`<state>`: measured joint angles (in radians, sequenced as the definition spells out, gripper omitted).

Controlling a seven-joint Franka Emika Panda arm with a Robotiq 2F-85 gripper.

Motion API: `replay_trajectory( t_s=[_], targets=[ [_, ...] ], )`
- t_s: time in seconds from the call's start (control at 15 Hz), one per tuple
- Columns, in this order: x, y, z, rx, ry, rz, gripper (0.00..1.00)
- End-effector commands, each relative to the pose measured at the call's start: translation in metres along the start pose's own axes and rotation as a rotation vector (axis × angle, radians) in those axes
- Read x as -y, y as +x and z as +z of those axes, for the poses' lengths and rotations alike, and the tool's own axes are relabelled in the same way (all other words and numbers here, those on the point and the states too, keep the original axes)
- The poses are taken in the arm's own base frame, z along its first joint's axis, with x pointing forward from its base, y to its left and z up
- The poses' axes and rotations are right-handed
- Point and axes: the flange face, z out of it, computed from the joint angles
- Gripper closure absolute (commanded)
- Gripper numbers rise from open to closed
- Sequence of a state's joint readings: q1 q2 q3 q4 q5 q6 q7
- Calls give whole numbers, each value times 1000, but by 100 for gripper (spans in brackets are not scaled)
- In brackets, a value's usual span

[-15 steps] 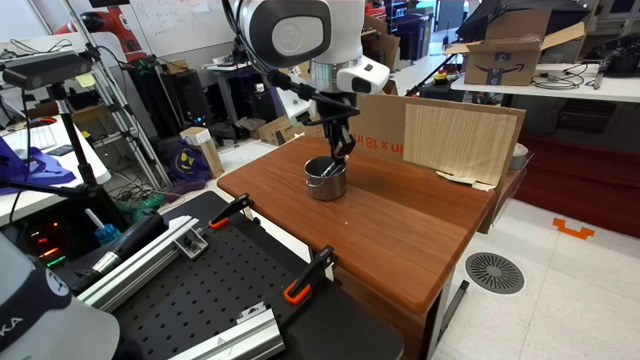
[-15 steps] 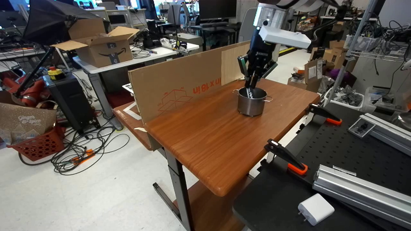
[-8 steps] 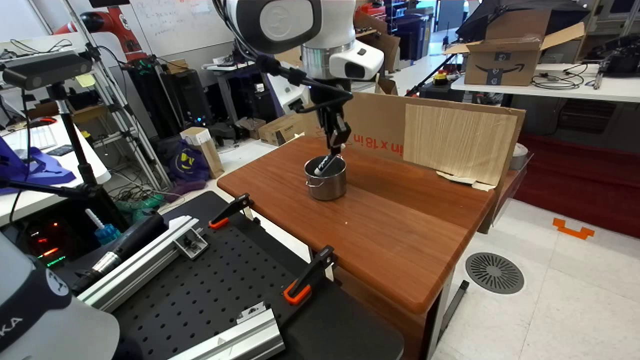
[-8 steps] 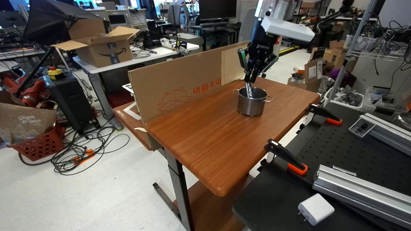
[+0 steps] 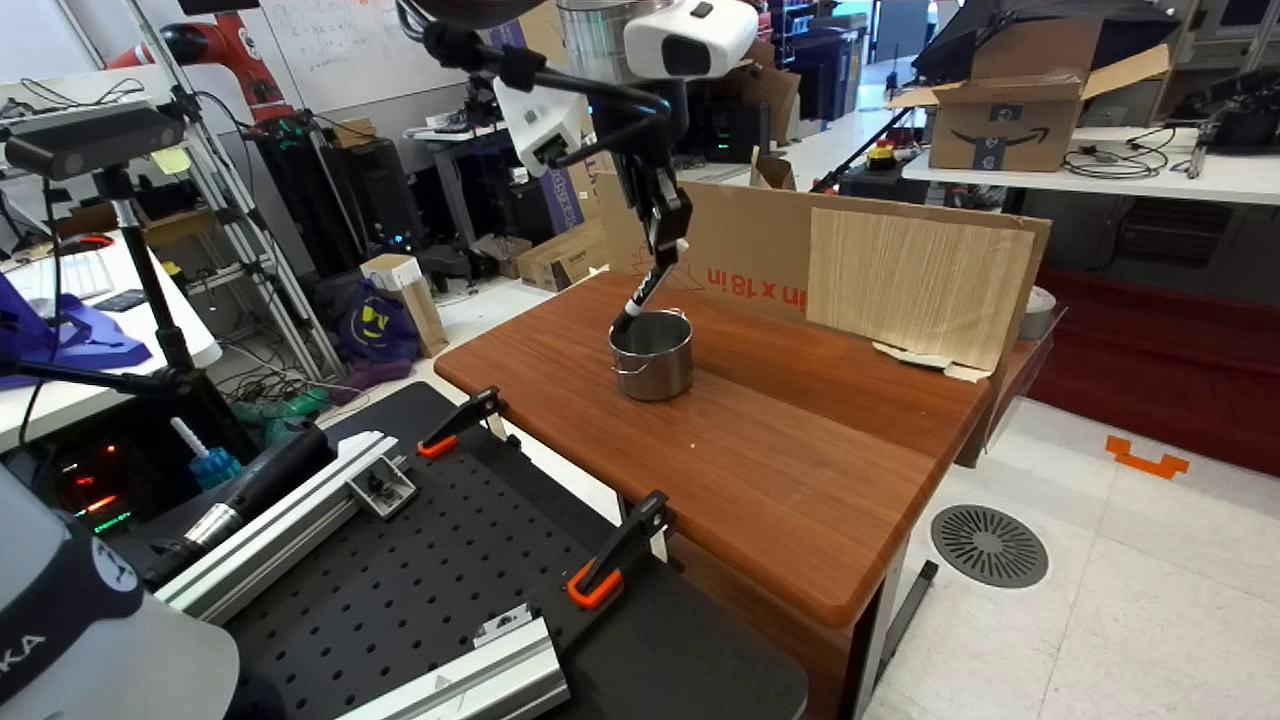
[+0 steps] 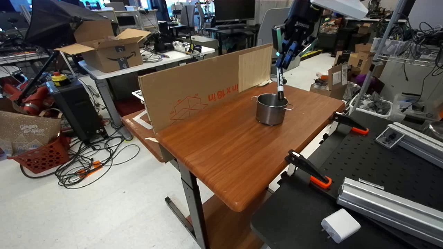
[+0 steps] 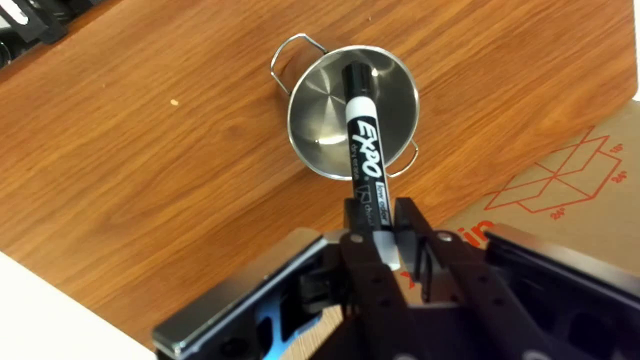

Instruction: Remove the marker from the pot and place it on the table

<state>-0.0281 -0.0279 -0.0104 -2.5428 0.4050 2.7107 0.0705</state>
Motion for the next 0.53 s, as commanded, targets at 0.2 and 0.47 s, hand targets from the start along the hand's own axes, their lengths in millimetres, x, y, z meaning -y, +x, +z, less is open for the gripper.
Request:
replay_trajectory(
  t_s=[0.2,0.47],
  targets=[
    [-34,6,-37,-73,28,-1,95],
    [-59,13,-32,-73,31,-5,95]
  ],
)
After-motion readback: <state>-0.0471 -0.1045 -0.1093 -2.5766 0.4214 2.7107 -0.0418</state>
